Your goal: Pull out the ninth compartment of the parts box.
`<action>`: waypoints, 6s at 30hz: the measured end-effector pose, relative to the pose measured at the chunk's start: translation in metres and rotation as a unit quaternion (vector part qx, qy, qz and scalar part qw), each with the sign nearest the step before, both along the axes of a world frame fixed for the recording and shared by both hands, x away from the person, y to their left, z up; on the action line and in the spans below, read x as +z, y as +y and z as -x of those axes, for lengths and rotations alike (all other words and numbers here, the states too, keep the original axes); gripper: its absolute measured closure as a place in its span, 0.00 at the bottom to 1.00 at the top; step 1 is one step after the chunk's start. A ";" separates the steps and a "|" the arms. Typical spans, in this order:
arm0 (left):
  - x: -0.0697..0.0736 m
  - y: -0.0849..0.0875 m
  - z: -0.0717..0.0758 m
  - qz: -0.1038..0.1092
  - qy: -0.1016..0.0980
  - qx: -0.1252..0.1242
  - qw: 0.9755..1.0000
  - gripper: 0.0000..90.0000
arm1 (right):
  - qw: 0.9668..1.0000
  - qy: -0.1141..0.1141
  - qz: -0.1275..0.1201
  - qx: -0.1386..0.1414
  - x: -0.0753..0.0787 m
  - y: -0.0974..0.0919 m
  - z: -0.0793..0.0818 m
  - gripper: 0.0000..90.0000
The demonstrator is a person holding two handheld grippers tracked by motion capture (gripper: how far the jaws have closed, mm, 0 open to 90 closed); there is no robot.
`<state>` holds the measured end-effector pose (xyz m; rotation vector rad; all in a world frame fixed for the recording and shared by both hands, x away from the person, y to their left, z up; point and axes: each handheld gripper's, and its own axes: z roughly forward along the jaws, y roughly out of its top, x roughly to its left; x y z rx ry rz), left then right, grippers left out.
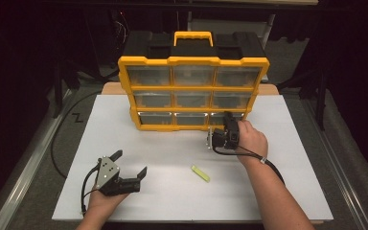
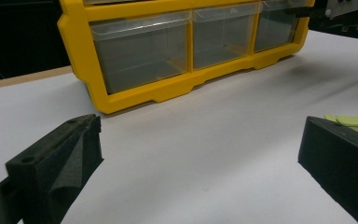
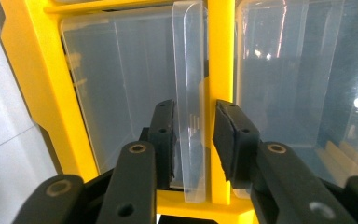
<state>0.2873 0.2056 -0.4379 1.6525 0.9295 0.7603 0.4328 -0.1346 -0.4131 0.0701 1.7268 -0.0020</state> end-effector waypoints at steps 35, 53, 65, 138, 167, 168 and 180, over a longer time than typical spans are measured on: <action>0.001 0.002 0.001 -0.001 -0.003 -0.002 1.000 0.00 | 1.000 -0.024 0.016 -0.009 -0.005 0.002 0.001 0.91; 0.002 0.002 0.003 -0.002 -0.005 -0.002 1.000 0.00 | 1.000 -0.014 0.019 -0.004 -0.003 0.000 0.019 0.92; 0.002 0.002 0.003 -0.002 -0.006 -0.003 1.000 0.00 | 1.000 0.000 0.029 0.009 0.000 0.000 0.018 0.77; 0.002 -0.001 0.003 -0.003 -0.006 -0.010 1.000 0.00 | 0.999 0.005 0.037 0.023 0.004 -0.007 0.080 0.88; 0.002 -0.001 0.003 -0.004 -0.006 -0.009 1.000 0.00 | 0.999 0.016 0.024 0.018 -0.003 -0.006 0.085 0.82; 0.002 -0.001 0.003 -0.005 -0.006 -0.010 1.000 0.00 | 0.999 0.022 0.031 0.018 0.001 -0.007 0.087 0.77; 0.001 -0.002 0.004 -0.008 -0.005 -0.009 1.000 0.00 | 0.998 0.055 0.012 0.026 -0.002 -0.018 0.104 0.54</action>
